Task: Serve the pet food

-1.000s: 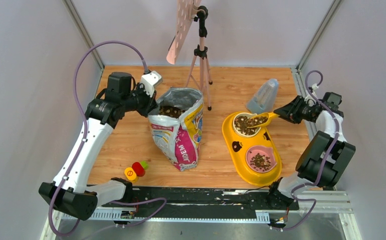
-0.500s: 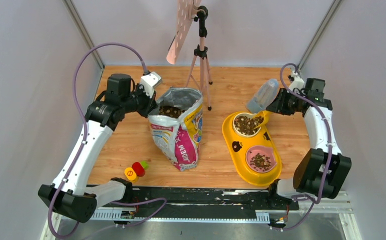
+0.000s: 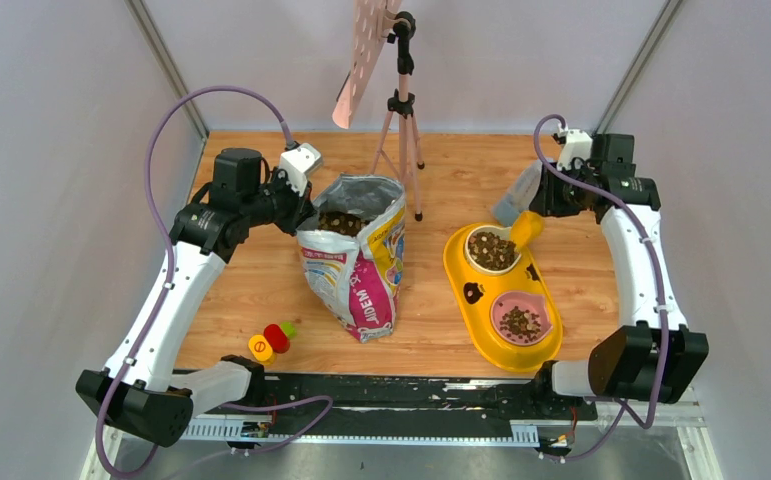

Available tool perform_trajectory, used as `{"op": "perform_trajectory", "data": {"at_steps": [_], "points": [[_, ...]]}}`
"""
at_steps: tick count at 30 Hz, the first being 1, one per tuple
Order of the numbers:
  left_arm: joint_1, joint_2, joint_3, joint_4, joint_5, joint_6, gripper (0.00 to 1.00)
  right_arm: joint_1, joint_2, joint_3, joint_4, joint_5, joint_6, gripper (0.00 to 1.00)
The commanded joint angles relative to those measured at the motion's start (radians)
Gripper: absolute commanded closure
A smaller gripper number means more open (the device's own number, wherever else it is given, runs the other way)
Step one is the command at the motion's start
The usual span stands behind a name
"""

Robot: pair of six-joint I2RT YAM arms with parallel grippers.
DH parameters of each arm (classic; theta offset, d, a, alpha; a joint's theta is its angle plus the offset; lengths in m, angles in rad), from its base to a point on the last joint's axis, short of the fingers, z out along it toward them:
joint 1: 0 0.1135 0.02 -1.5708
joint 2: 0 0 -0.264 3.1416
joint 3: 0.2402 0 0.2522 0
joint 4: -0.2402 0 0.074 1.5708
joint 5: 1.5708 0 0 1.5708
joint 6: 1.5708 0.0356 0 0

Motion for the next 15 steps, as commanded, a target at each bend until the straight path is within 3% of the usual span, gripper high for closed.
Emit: {"op": "perform_trajectory", "data": {"at_steps": [1, 8, 12, 15], "points": [[0.002, -0.056, 0.022, 0.165, 0.059, -0.03, 1.0, 0.026, -0.054, 0.101, -0.077, 0.042, -0.029, 1.0], [0.002, -0.056, 0.027, 0.166, 0.063, -0.033, 1.0, 0.056, -0.074, 0.106, -0.084, 0.068, -0.031, 1.0], [0.002, -0.062, 0.028, 0.149, 0.063, -0.02, 1.0, 0.058, -0.079, 0.134, -0.096, -0.097, -0.004, 1.0], [0.002, -0.066, 0.027, 0.147, 0.062, -0.012, 1.0, 0.101, -0.055, 0.158, -0.103, -0.09, 0.036, 1.0]]}}
